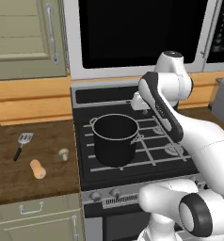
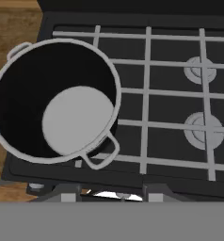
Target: Put the mushroom and squash in the pot. Retrieve the spatula and lightly stir the vegetables in the pot.
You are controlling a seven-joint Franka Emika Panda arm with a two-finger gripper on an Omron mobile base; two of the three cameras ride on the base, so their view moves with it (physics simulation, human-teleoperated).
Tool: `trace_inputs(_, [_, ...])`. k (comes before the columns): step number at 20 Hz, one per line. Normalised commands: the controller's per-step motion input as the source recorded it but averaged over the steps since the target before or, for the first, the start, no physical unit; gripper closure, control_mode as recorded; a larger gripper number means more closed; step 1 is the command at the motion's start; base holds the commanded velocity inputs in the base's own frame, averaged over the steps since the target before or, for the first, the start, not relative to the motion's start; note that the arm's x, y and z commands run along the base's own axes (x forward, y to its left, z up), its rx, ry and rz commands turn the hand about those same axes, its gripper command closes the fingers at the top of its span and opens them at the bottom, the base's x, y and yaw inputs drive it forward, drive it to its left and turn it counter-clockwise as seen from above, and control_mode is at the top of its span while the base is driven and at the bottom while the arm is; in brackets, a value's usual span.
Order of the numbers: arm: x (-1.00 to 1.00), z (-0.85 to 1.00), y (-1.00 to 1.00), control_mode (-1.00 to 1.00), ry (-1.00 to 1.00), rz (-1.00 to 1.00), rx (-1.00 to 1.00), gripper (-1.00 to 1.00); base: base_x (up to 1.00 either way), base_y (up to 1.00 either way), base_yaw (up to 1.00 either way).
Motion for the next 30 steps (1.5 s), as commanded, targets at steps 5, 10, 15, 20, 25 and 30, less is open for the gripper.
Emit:
trace_inputs(5, [0.0,0.0,0.01,1.0,0.0,0.0,0.0,-1.0,-0.1,0.23,0.0])
trace_inputs(10, [0.0,0.0,0.0,1.0,0.0,0.0,0.0,-1.0,-0.23,0.75,0.0])
trace_inputs(15, [0.0,0.0,0.0,1.0,0.0,0.0,0.0,-1.0,-0.14,0.82,0.0])
trace_inputs(20, [0.0,0.0,0.0,1.0,0.0,0.0,0.0,-1.0,-0.07,0.57,0.0])
trace_inputs(25, [0.0,0.0,0.0,1.0,0.0,0.0,0.0,-1.0,0.35,0.04,0.0])
trace_inputs(30, [0.0,0.0,0.0,1.0,0.0,0.0,0.0,-1.0,0.77,0.0,0.0])
